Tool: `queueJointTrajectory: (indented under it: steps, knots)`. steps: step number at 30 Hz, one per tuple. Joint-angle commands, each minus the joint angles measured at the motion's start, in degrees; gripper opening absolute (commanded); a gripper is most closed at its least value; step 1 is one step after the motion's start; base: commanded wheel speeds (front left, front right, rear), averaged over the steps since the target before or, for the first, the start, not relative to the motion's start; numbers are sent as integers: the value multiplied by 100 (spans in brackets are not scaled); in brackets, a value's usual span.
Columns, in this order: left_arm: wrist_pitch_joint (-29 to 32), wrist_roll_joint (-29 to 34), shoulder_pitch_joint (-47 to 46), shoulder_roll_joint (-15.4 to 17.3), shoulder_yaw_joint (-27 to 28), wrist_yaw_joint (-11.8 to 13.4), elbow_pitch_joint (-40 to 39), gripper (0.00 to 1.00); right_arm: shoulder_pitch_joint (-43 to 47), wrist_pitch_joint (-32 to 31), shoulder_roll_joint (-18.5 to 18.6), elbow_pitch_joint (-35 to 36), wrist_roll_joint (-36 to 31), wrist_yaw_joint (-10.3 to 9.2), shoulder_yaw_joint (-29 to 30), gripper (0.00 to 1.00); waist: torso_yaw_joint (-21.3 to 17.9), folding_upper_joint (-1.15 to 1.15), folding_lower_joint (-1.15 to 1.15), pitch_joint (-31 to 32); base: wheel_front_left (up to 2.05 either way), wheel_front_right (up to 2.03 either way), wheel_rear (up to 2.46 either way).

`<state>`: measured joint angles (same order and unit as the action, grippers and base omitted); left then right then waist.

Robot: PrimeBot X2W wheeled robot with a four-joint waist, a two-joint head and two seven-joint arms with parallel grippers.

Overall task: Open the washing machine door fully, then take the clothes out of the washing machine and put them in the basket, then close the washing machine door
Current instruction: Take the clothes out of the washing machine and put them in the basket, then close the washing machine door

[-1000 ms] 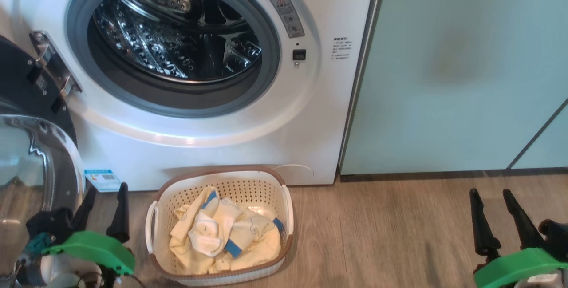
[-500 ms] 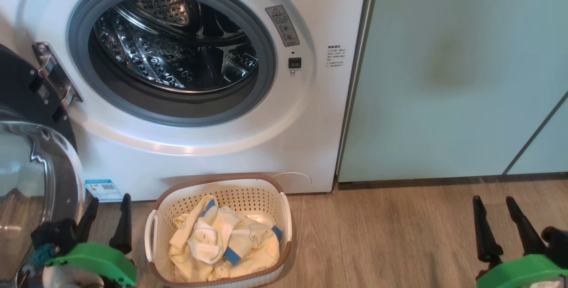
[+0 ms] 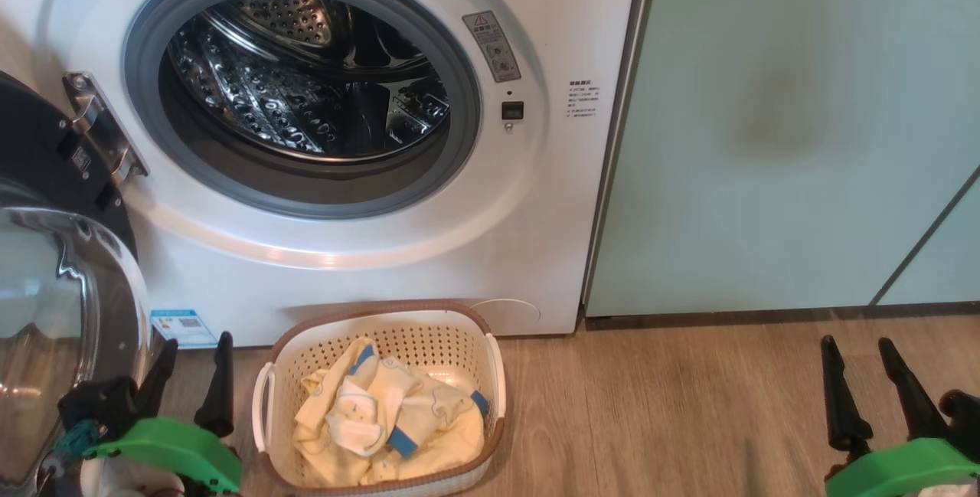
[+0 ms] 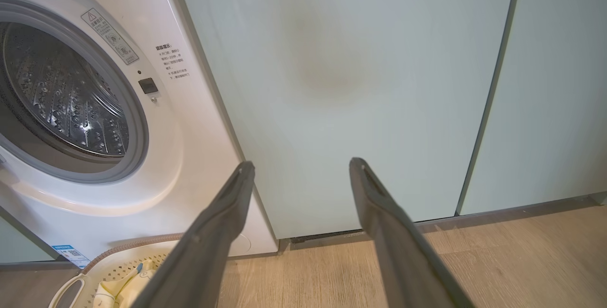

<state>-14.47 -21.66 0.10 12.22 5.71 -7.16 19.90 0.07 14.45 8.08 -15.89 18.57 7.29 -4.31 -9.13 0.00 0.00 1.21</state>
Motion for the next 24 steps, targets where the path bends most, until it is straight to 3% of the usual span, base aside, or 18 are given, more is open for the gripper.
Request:
queueJointTrajectory:
  steps: [1,24]
  knots:
    - [-52,72,-139,120,283,-8,-189,100,-134,55,91,199,-59,20,-93,100,2,0,0,-4,0,0,0]
    - [-52,89,-98,84,345,-27,-283,100,-125,55,72,200,-65,20,-82,100,-5,0,0,-4,0,0,0]
